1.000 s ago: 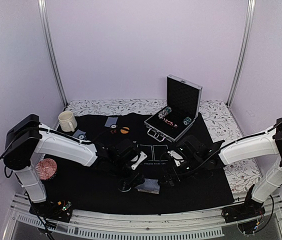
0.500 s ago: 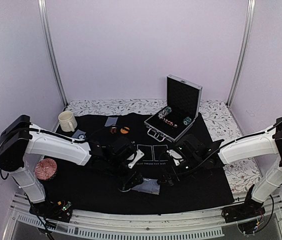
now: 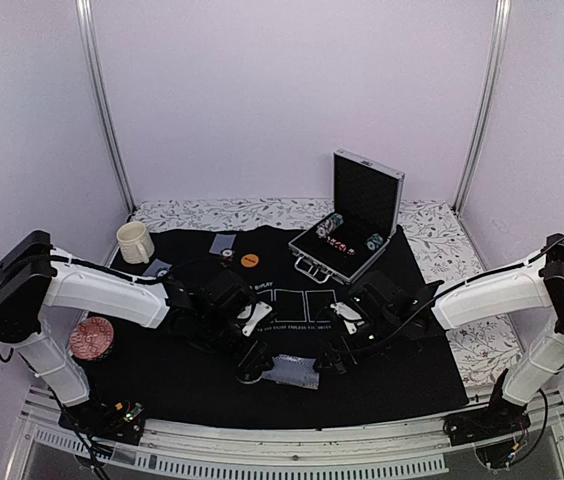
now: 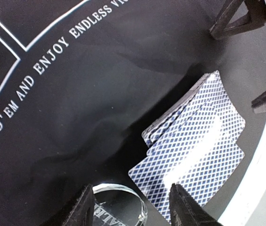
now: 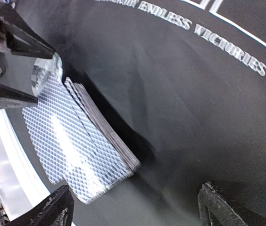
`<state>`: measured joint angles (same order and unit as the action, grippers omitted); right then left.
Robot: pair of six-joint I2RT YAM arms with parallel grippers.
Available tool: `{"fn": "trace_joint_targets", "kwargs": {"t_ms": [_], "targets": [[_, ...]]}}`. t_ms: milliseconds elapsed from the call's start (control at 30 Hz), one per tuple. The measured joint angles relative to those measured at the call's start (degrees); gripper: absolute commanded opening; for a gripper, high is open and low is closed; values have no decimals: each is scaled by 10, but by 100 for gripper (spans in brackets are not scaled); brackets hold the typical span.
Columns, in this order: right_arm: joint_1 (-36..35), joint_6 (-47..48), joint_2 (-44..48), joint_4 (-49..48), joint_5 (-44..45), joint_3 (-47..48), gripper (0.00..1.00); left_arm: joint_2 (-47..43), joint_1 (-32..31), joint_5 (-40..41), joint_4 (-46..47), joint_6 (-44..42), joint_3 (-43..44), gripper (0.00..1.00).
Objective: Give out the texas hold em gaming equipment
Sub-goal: Pick up the poker card from the face-down deck piles.
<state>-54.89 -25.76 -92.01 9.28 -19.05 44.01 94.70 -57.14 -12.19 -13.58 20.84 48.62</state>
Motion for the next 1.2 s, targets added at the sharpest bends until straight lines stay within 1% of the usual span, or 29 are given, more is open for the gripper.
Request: {"fn": "trace_joint_targets", "kwargs": {"t_ms": [200,367,567,1000,1200], "targets": [[-21,-2,-35,-14,4,31,86,1,15,-37,14,16,-7,55],[-34,-2,-57,-14,21,53,84,2,19,-57,24,19,-7,52],[-45,9,-61,-7,54,60,84,2,21,-74,29,23,-8,44],[-59,42,-58,5,107,59,86,11,25,-86,35,26,-9,41],[-62,60,-53,19,136,59,90,16,31,-97,40,29,-14,39]]}}
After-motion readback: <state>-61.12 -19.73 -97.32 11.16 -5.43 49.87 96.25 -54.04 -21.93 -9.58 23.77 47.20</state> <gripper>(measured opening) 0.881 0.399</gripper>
